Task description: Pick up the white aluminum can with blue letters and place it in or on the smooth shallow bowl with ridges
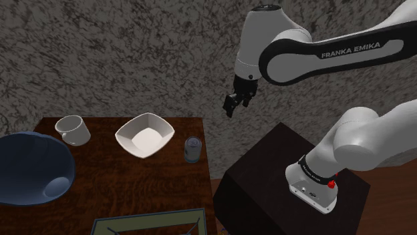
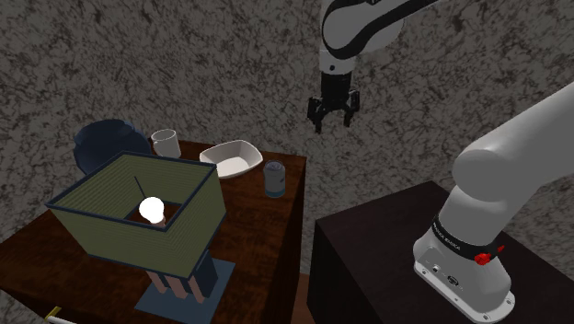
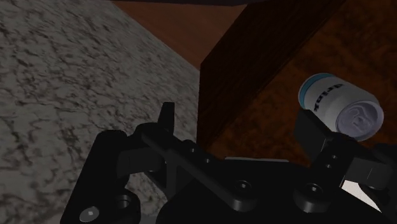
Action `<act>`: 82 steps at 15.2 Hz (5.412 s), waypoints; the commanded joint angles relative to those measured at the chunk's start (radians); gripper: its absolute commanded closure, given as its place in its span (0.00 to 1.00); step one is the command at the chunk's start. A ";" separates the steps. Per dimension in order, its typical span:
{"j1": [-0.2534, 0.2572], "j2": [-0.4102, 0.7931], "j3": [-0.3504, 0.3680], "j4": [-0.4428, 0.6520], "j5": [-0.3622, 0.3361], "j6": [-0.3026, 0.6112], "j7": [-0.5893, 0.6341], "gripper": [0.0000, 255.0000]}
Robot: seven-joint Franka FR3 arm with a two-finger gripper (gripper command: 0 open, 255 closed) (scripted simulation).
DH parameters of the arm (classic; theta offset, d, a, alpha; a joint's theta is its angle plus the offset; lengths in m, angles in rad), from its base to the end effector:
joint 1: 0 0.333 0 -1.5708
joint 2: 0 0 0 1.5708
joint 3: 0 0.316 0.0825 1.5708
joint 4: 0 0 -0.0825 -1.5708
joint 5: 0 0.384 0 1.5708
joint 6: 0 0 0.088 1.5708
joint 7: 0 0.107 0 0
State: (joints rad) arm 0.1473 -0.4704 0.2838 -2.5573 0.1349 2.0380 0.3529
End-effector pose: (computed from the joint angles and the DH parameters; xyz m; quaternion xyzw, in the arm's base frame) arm 0.3513 0.1689 0.4156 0.9995 -0.0099 -0.0267 0.0153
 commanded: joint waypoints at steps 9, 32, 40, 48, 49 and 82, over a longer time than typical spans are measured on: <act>0.026 0.345 0.160 0.131 -0.043 0.257 0.231 0.00; 0.066 0.634 0.189 0.229 -0.227 0.443 0.437 1.00; 0.066 0.634 0.189 0.229 -0.227 0.443 0.437 1.00; 0.054 0.545 0.205 0.253 -0.159 0.341 0.390 1.00; 0.053 0.534 0.206 0.257 -0.152 0.327 0.385 1.00; 0.047 0.713 0.216 0.096 0.240 0.710 0.125 0.00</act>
State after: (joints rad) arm 0.1946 0.2425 0.4999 -2.4611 0.3748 2.7474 0.4775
